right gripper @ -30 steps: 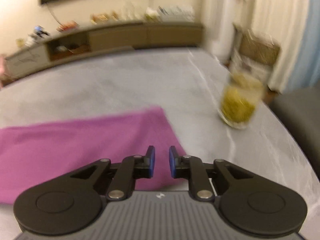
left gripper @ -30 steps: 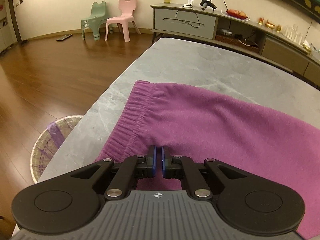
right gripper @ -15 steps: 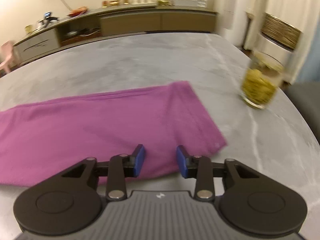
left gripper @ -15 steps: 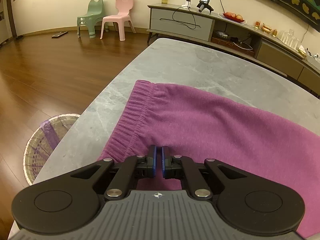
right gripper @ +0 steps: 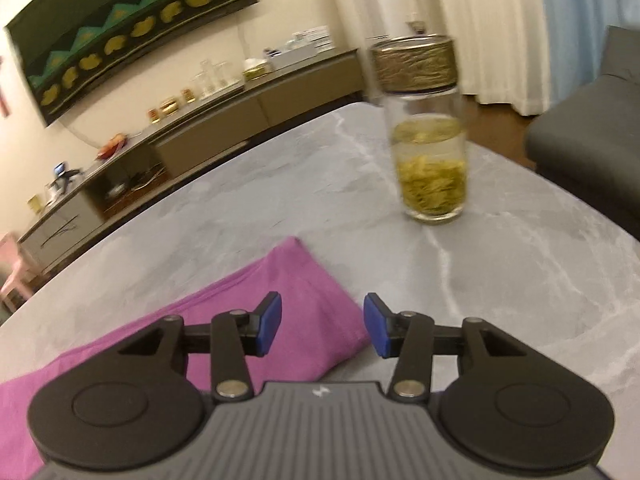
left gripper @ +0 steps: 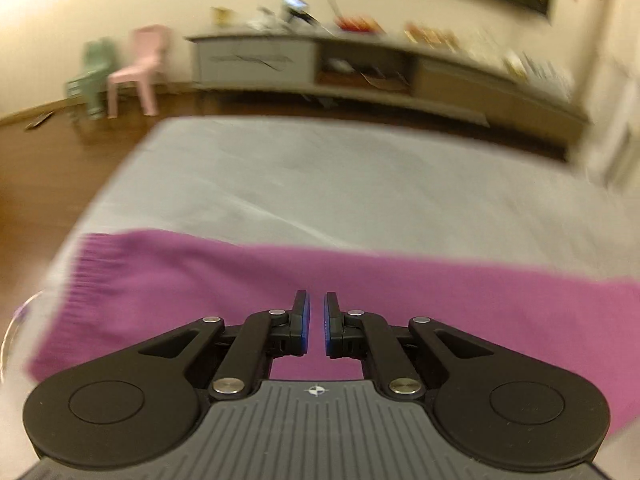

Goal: Fold clothes
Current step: 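Grasp the folded sweater edge with both grippers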

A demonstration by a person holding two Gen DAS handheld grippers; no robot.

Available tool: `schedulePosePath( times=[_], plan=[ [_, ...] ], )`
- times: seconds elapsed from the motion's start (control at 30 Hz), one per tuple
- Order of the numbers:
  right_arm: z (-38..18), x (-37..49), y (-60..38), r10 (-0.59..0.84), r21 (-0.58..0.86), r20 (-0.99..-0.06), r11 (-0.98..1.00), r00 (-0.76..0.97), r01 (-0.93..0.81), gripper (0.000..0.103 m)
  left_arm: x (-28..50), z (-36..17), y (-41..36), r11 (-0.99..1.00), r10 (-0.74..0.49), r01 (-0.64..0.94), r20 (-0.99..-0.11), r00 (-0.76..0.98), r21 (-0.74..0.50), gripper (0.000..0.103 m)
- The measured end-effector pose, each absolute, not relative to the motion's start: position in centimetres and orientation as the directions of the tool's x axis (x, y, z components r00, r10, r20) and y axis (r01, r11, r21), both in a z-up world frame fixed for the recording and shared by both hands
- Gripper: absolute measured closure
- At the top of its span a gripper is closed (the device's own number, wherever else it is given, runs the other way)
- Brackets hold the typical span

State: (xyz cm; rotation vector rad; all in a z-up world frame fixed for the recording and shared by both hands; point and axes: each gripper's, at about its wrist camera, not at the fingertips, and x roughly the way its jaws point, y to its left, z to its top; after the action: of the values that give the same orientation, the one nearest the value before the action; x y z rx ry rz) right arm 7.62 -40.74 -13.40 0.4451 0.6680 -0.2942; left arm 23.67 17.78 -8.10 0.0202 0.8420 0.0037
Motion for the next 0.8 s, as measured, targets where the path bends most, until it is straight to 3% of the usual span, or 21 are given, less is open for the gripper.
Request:
schedulePosePath(
  times=[0.1, 0.17, 0.23, 0.3, 0.37, 0.43, 0.5, 0.53, 0.8],
  plan=[
    [-14.4, 8.8, -39.5, -0.118, 0.196, -0.691, 0.919, 0.713, 0.342, 0.062, 24.8, -10.8, 13.6, 0.992, 0.037, 0.073, -0.773, 0.634, 0.108, 0.096],
    [-15.6, 9.8, -39.9, -0.140, 0.137, -0.716, 0.932, 0.684, 0.335, 0.075, 25.4, -12.2, 12.4, 0.983, 0.096, 0.059, -0.768, 0.633, 0.172, 0.096],
    [-15.2, 10.1, -40.5, -0.136, 0.151, -0.710, 0.929, 0.690, 0.339, 0.079, 26.0, -12.0, 12.3, 0.987, 0.116, 0.014, -0.771, 0.626, 0.160, 0.096],
    [-14.4, 10.0, -41.0, -0.107, 0.210, -0.676, 0.920, 0.729, 0.330, 0.075, 26.1, -11.3, 11.8, 0.990, 0.110, 0.003, -0.766, 0.634, 0.144, 0.096],
    [-13.7, 11.1, -40.7, -0.140, 0.165, -0.638, 0.936, 0.757, 0.312, 0.061, 25.9, -10.4, 10.3, 0.991, 0.064, 0.044, -0.753, 0.655, 0.123, 0.096],
    [-13.9, 13.0, -40.4, -0.161, 0.128, -0.637, 0.942, 0.754, 0.310, 0.057, 26.0, -10.3, 8.7, 0.989, 0.034, 0.084, -0.755, 0.655, 0.118, 0.096],
    [-14.8, 15.1, -40.0, -0.157, 0.082, -0.663, 0.957, 0.732, 0.279, 0.065, 26.3, -11.0, 7.5, 0.983, 0.045, 0.105, -0.762, 0.646, 0.147, 0.096],
    [-15.2, 16.0, -40.1, -0.152, 0.070, -0.684, 0.960, 0.713, 0.272, 0.095, 26.6, -11.5, 7.1, 0.980, 0.059, 0.108, -0.765, 0.641, 0.167, 0.096],
    [-16.2, 17.4, -43.5, -0.049, 0.251, -0.687, 0.920, 0.725, 0.300, 0.098, 27.6, -11.9, 7.9, 0.988, 0.063, 0.073, -0.775, 0.629, 0.139, 0.095]
  ],
)
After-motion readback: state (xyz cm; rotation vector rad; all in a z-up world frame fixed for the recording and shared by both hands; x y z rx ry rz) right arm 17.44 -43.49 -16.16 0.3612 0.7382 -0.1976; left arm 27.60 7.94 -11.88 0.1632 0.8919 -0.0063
